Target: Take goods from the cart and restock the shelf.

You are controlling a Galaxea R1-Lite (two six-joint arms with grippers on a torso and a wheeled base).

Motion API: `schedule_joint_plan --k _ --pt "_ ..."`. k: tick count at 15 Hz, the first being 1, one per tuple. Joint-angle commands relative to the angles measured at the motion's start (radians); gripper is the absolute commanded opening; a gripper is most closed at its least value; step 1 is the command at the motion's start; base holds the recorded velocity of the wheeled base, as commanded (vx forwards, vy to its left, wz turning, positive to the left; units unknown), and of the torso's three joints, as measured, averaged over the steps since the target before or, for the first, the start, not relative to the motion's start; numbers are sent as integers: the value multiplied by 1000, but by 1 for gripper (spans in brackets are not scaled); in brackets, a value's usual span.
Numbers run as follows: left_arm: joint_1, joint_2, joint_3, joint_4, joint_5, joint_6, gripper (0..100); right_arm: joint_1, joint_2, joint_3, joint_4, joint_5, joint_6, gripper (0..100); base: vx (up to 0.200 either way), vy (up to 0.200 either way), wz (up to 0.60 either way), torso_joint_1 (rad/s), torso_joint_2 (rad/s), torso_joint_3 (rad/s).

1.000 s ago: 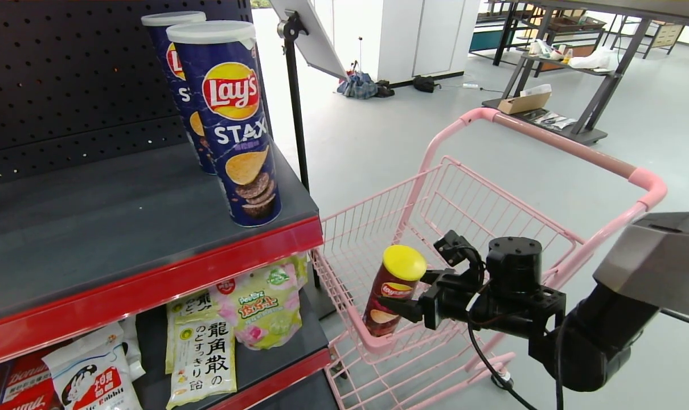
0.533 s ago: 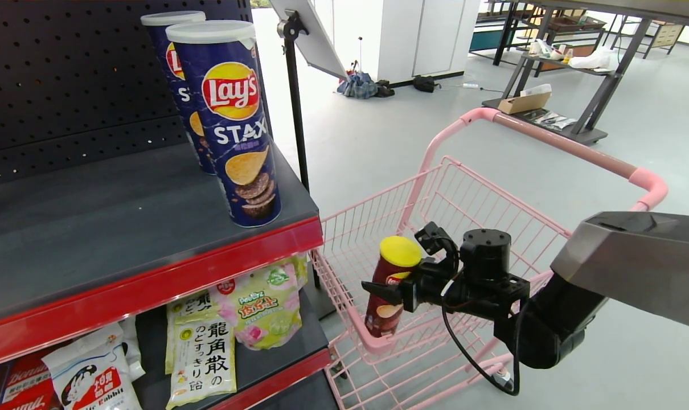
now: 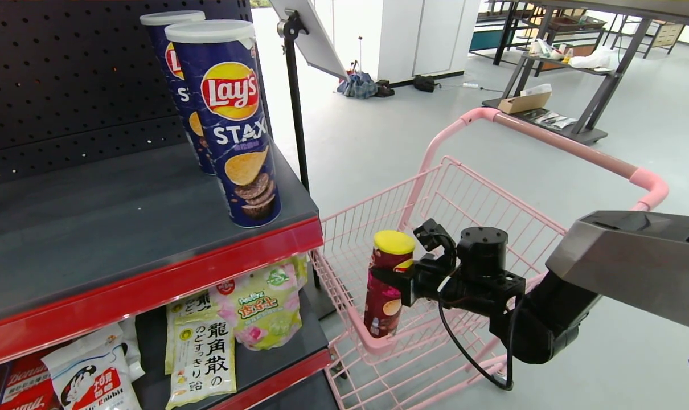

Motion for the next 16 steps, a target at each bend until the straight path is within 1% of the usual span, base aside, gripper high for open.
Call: schedule_joint_plan --k 1,3,6,8,10,11,12,13,14,16 --pt "0 1 0 0 0 0 100 -5 -48 -2 5 -14 0 0 0 0 0 0 0 0" --pt "0 1 0 0 0 0 100 -40 -209 -43 105 -20 -2 0 0 0 0 0 0 0" --pt "0 1 0 0 0 0 100 -91 -494 -177 413 -39 -28 0 0 0 0 0 0 0" --pt "0 1 0 0 0 -2 100 -106 -686 -231 622 -138 -40 0 0 0 0 0 0 0" --pt "0 1 0 0 0 -3 100 -94 -889 -183 789 -330 -41 0 0 0 0 0 0 0" --pt "0 1 0 0 0 -3 100 -89 -1008 -132 870 -440 -48 0 0 0 0 0 0 0" --pt "0 1 0 0 0 -3 100 -95 -1123 -83 950 -514 -77 0 0 0 0 0 0 0" --pt "0 1 0 0 0 -2 100 -95 -1214 -28 1002 -543 -80 0 0 0 0 0 0 0" --pt "0 1 0 0 0 -2 100 -101 -1330 59 1045 -580 -80 0 0 0 0 0 0 0" --pt "0 1 0 0 -2 -2 100 -141 -1490 210 1061 -635 -81 0 0 0 0 0 0 0"
